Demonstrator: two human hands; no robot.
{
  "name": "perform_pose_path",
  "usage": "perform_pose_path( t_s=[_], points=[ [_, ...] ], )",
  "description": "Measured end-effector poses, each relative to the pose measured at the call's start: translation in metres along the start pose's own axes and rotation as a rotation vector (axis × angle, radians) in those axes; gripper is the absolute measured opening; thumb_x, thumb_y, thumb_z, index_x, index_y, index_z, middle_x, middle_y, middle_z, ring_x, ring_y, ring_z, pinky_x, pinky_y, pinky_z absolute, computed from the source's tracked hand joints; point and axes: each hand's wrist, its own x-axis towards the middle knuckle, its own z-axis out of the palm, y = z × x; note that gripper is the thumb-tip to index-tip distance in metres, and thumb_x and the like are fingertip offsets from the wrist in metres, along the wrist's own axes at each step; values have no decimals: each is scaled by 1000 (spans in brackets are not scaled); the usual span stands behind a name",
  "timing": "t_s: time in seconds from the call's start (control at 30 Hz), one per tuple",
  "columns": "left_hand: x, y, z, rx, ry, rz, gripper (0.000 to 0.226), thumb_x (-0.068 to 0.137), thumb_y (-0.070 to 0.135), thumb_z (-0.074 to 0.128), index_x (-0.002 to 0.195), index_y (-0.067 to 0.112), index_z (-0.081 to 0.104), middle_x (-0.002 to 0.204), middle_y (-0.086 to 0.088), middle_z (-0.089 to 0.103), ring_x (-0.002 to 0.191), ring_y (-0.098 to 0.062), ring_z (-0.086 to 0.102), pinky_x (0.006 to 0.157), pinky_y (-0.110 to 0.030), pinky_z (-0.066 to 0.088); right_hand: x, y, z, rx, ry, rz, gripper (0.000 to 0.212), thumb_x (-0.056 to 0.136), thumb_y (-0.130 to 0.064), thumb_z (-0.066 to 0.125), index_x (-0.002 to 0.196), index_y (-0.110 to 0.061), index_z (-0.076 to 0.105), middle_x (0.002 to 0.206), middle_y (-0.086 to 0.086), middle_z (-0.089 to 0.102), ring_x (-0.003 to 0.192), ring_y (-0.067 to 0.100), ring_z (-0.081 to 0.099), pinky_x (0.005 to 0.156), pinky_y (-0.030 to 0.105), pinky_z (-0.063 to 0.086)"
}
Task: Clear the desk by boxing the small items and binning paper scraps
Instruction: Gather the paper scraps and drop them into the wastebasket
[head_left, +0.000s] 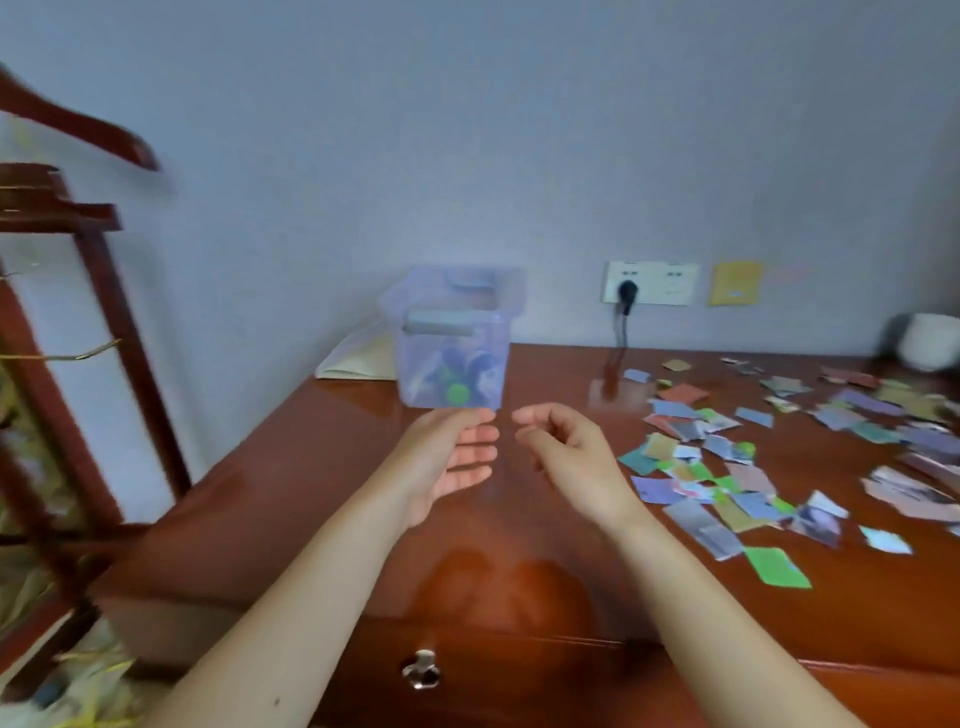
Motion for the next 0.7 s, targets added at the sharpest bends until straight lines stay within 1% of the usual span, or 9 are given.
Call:
perform_pose_path(
  t_s=[0.07, 0.17, 0.27, 0.3, 0.43, 0.5, 0.57, 0.63, 0.7],
  points=[
    [11, -4, 23, 18, -68, -16, 18, 93, 22, 56, 106, 14, 66, 97, -5, 68, 82, -17, 65, 72, -30, 55, 0, 6, -23, -33, 54, 22, 17, 90, -5, 58, 94, -19, 65, 78, -1, 58, 55, 0, 47, 54, 10, 39],
    [24, -11, 55, 49, -162, -33, 18, 94, 21, 54, 105, 15, 67, 97, -5, 68, 83, -18, 66, 69, -29, 55, -3, 15, -50, -82, 126, 59, 15, 90, -6, 58, 98, -15, 66, 81, 0, 60, 62, 3, 49, 58, 11, 41],
    [33, -19, 84, 84, -234, -50, 16, 94, 19, 54, 103, 15, 67, 96, -5, 69, 83, -18, 65, 69, -29, 54, -12, 24, -75, -145, 188, 97, 13, 90, -9, 59, 99, -16, 66, 82, -2, 60, 67, 7, 51, 65, 18, 42],
    [36, -22, 93, 98, -255, -57, 16, 94, 19, 55, 104, 15, 67, 97, -5, 69, 83, -18, 65, 70, -29, 54, -15, 27, -83, -170, 204, 114, 13, 90, -10, 59, 99, -16, 66, 81, -3, 59, 67, 8, 51, 65, 19, 42],
    [40, -37, 124, 204, -324, -52, 17, 96, 18, 53, 107, 16, 66, 103, -6, 69, 86, -17, 66, 78, -31, 57, -32, 38, -116, -311, 285, 173, 18, 88, -9, 58, 103, -18, 63, 83, -7, 57, 68, 10, 52, 60, 14, 41],
    [41, -46, 136, 296, -363, 5, 18, 97, 17, 51, 108, 18, 65, 105, -4, 68, 88, -14, 66, 80, -29, 56, -41, 43, -131, -406, 291, 217, 20, 86, -14, 61, 105, -21, 61, 87, -7, 58, 74, 13, 57, 69, 23, 47],
    [41, -56, 145, 435, -409, 115, 18, 97, 18, 51, 110, 22, 63, 107, 1, 66, 94, -11, 65, 82, -26, 55, -48, 48, -142, -550, 247, 295, 29, 82, -27, 67, 109, -25, 57, 94, -5, 60, 83, 15, 60, 76, 33, 51],
    [43, -66, 152, 608, -422, 273, 19, 95, 17, 52, 109, 27, 61, 108, 8, 64, 100, -8, 61, 86, -25, 51, -52, 54, -149, -720, 188, 347, 47, 75, -37, 72, 119, -27, 55, 105, -6, 60, 97, 16, 59, 85, 37, 53],
    [46, -73, 157, 743, -385, 396, 24, 93, 14, 54, 110, 30, 59, 110, 10, 62, 101, -6, 58, 86, -21, 48, -51, 58, -152, -851, 166, 341, 61, 70, -44, 74, 125, -27, 54, 115, -6, 60, 108, 16, 55, 91, 39, 51]
  ],
)
